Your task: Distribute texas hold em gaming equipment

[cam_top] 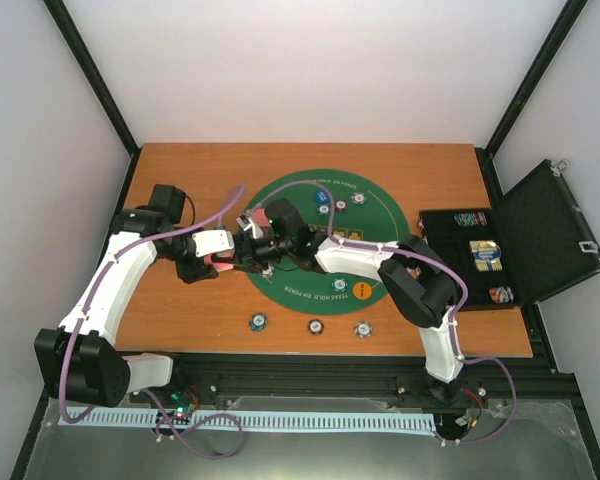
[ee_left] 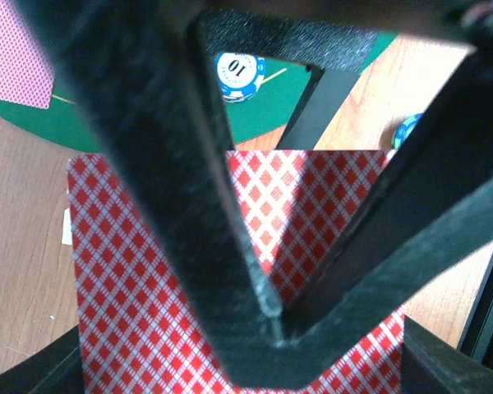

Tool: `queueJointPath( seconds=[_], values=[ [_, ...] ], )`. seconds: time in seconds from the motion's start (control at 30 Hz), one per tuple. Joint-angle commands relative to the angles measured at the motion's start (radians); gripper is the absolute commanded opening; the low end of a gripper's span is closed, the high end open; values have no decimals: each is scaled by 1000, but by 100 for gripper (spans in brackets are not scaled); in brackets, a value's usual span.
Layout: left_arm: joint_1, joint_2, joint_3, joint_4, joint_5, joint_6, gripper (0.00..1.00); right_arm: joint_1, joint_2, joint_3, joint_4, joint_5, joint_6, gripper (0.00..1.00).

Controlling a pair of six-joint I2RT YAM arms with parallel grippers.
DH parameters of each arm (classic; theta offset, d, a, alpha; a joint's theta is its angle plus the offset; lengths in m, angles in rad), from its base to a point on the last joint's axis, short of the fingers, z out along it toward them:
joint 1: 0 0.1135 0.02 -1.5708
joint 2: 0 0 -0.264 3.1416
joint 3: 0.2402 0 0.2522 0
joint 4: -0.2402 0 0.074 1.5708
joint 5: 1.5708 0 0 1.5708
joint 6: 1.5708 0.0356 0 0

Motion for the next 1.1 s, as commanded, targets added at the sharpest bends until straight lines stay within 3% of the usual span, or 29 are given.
queueJointPath(
  seconds=[0.0,0.23,0.6,0.8,0.93,1.07],
  values=[
    [-5,-22,27,-20,27,28,22,14,47,61,70,-17,41,69],
    [-5,-28,21,-13,10,40,22,-4,71,44,39,-22,26,57],
    [-5,-25,45,-23,17,43,22,-59,-11,-87,-17,-11,-35,47],
    [-5,-11,34,-12,5,37,22,-63,-68,-75,-77,3,-64,29],
    [-6,-8,21,4,-9,39,22,-84,-106,-60,-123,9,-68,11],
    [-5,-1,15,10,-22,40,22,-125,-168,-77,-149,15,-68,7]
  ],
)
